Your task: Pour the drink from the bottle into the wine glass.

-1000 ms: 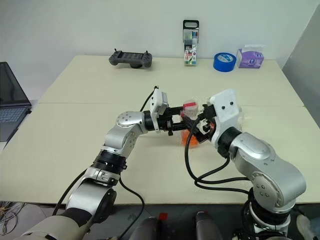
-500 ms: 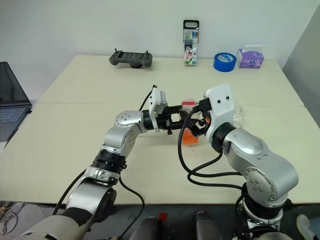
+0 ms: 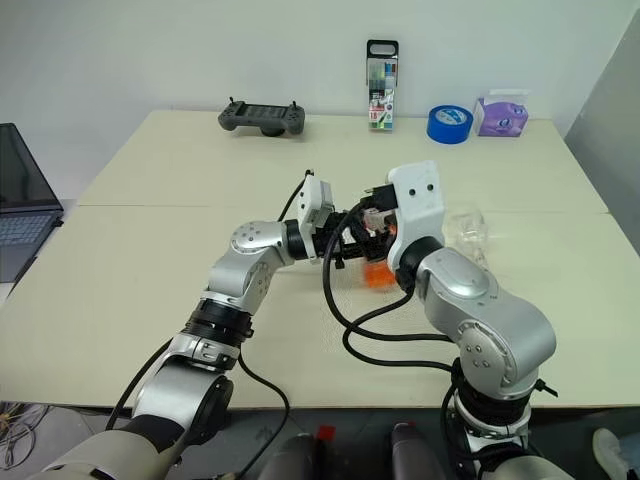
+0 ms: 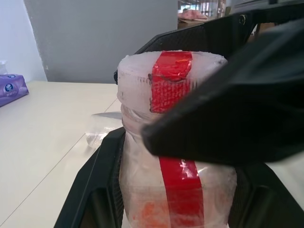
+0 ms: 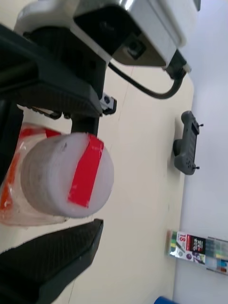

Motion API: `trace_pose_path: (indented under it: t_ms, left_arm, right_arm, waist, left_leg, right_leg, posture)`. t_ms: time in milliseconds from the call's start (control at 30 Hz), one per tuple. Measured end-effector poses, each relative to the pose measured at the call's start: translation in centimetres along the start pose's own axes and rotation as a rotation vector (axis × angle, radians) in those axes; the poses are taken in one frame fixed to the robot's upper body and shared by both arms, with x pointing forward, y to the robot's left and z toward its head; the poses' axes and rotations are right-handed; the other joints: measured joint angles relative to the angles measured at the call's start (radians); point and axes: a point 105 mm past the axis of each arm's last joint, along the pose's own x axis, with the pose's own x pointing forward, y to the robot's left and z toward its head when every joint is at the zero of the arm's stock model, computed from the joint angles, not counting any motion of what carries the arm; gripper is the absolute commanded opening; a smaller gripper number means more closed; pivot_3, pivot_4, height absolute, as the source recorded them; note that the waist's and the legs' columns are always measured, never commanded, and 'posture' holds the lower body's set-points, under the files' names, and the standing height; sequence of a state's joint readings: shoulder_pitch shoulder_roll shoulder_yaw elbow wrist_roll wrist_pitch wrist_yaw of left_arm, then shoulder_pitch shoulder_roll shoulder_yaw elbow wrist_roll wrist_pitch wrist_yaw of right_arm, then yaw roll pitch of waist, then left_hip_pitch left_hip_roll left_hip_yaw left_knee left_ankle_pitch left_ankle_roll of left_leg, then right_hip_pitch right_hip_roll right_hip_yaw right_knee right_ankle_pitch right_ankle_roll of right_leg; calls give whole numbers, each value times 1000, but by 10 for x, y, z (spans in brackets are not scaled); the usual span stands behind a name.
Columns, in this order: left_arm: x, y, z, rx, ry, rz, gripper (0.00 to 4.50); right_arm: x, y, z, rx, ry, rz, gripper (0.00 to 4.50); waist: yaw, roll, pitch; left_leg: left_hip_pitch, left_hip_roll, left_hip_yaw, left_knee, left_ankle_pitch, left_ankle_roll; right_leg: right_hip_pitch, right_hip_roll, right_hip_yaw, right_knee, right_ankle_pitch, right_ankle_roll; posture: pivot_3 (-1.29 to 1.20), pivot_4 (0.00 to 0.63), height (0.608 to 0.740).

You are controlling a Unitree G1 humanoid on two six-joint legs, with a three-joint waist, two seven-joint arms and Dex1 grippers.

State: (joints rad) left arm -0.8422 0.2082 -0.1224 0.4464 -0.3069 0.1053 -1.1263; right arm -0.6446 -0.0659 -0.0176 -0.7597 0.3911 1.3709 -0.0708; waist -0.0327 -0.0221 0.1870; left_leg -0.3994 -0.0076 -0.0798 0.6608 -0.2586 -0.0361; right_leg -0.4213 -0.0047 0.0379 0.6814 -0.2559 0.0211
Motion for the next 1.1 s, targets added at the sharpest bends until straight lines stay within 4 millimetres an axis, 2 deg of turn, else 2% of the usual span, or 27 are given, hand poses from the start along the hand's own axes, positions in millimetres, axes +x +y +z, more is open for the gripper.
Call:
trace_pose_path:
  t_ms: [100,433,800,967,1100]
  left_arm:
    - [0,0,0,0,0,0,2159]
    - [1,-1,5,21,-17,-2,2159]
    - [5,2,28,93,-64,-9,2159]
    - [5,0,22,78,-52,-17,2158]
    - [1,-1,-1,12,4,-5,2157]
  right_arm:
    - [1,0,1,-19,-2,-3,1874]
    - [-3,-4,7,-49,-28,84,1877]
    - [-10,-15,27,123,-126,159,1877]
    - [-12,-11,25,-1,-76,168,1877]
    - [-15,6,32,-201,-63,218,1759]
  waist:
    - [0,0,0]
    - [0,0,0]
    - [0,0,0]
    - [0,0,0]
    - [-2,0,0]
  left_leg:
    - [0,0,0,0,0,0]
    - [0,0,1,0,0,0]
    - [0,0,0,0,0,0]
    - [0,0,1,0,0,0]
    - [0,0,1,0,0,0]
  right_leg:
    - [0,0,0,0,0,0]
    - [0,0,0,0,0,0]
    - [0,0,0,0,0,0]
    - [0,0,0,0,0,0]
    - [0,1,-1,0,0,0]
  posture:
    - [0,150,740]
    - [0,150,740]
    - [0,150,740]
    - [0,150,740]
    - [0,150,740]
